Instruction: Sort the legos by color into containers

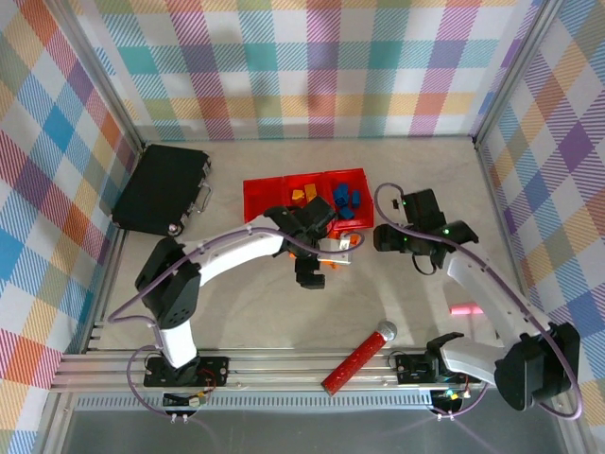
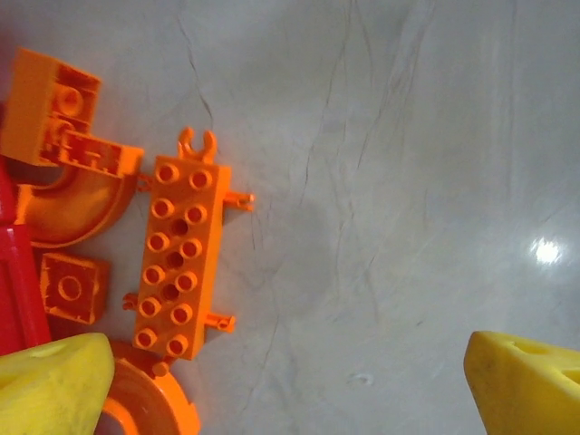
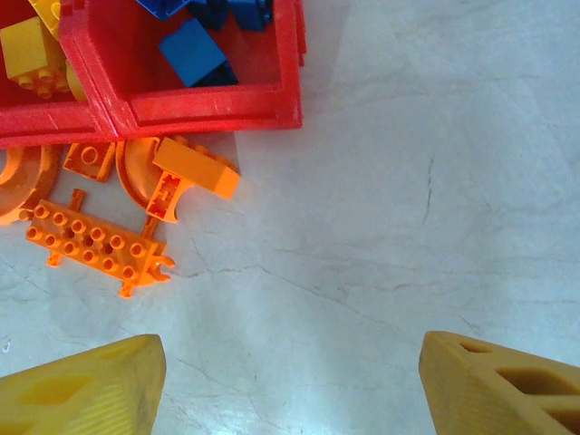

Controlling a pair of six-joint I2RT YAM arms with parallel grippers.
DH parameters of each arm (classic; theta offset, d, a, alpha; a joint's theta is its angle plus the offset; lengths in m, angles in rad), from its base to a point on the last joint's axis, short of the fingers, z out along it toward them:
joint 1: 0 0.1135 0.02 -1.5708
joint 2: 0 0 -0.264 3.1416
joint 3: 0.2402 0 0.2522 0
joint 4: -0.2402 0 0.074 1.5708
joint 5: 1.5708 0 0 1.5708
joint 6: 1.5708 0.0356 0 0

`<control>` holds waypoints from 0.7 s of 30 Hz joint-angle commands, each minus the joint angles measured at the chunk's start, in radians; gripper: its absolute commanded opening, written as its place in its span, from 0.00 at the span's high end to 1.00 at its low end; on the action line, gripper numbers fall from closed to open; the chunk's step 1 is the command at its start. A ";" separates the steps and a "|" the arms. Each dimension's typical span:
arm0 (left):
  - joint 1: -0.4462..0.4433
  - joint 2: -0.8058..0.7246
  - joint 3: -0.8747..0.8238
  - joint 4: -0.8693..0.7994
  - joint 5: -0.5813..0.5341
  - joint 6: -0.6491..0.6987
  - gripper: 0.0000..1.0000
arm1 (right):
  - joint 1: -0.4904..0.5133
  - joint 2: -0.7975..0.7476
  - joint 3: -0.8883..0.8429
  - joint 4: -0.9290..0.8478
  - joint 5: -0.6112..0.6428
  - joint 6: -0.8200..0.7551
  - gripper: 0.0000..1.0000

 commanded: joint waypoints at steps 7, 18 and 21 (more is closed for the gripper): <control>0.035 0.098 0.121 0.027 0.024 0.261 0.04 | -0.012 -0.096 -0.101 0.029 -0.052 0.061 0.26; 0.054 0.214 0.171 0.004 0.070 0.229 0.17 | -0.014 -0.182 -0.175 0.050 -0.049 0.050 0.25; 0.057 0.242 0.181 0.005 0.027 0.227 0.17 | -0.013 -0.181 -0.179 0.058 -0.061 0.051 0.25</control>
